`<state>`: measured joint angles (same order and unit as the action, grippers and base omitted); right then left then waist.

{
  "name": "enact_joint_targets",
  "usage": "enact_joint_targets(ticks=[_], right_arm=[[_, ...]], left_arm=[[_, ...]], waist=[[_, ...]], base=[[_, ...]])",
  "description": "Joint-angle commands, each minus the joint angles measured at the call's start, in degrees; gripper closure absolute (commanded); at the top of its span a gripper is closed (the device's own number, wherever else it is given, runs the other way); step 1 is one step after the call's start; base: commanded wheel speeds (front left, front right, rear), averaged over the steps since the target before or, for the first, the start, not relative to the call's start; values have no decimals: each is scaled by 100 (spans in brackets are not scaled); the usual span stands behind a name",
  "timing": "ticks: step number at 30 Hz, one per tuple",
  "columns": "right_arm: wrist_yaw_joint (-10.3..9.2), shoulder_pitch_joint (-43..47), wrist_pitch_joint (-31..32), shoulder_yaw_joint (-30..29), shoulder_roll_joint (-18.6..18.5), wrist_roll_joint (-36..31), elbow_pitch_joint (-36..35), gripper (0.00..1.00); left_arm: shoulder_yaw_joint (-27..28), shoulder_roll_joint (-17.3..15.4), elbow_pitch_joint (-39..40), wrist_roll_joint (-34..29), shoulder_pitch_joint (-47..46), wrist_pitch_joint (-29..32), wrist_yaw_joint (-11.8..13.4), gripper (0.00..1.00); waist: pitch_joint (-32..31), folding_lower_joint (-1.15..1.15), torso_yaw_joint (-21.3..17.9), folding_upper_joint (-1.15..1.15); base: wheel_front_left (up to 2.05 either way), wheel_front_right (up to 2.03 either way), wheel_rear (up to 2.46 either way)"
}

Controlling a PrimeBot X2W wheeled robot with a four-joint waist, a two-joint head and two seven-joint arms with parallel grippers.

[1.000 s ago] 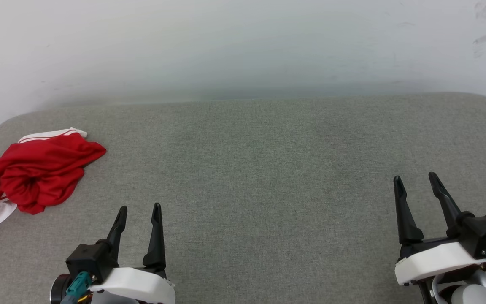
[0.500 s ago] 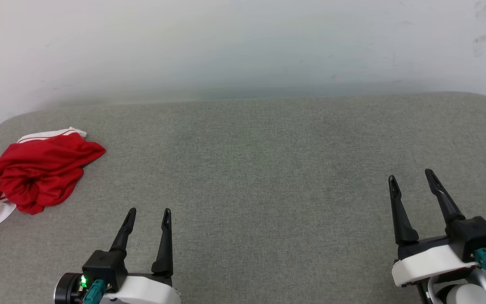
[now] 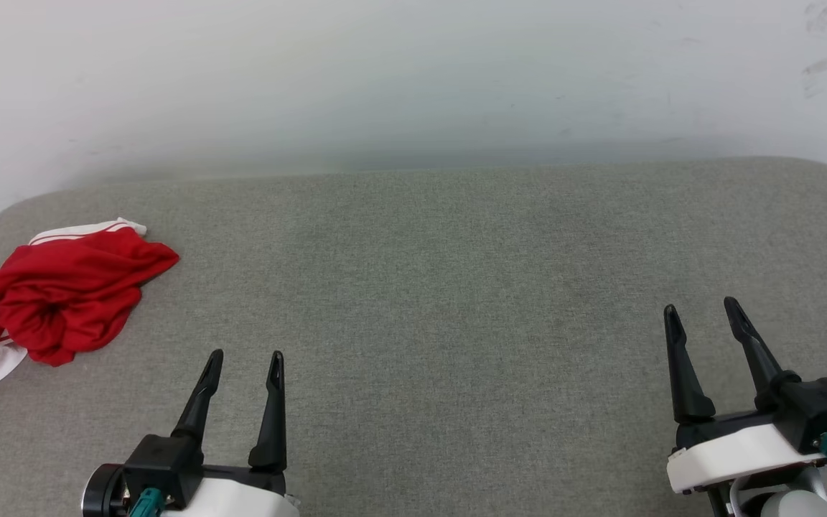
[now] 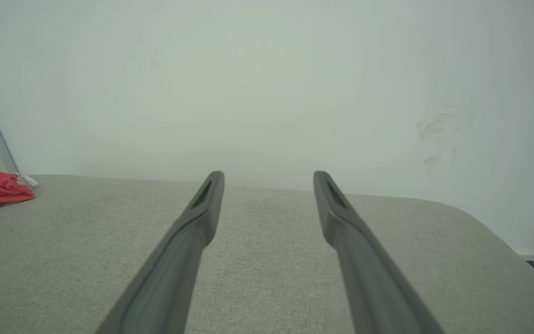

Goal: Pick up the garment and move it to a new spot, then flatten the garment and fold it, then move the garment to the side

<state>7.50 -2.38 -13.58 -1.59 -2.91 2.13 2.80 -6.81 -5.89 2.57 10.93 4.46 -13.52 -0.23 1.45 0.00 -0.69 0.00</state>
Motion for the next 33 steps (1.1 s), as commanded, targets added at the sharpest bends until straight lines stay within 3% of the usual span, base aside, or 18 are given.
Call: enact_joint_targets(ticks=[1, 10, 23, 33], right_arm=[[-2, 29, -52, 3, 4, 76, 66, 0], [-2, 48, -143, 100, 6, 26, 488, 0], [-2, -38, -164, 138, 6, 87, 692, 0], [-2, 88, -164, 322, 7, 102, 673, 0]], left_arm=[[94, 71, 54, -148, 79, -55, -112, 0], [254, 212, -37, -679, 201, -148, -418, 0], [346, 278, -183, -784, 165, -175, -523, 0], [493, 296, -223, -766, 204, -171, -580, 0]], waist=[[3, 0, -1, 0], [-26, 0, -10, 0], [-39, 0, 26, 0], [-94, 0, 476, 0]], base=[[0, 0, 0], [0, 0, 0], [0, 0, 0], [0, 0, 0]])
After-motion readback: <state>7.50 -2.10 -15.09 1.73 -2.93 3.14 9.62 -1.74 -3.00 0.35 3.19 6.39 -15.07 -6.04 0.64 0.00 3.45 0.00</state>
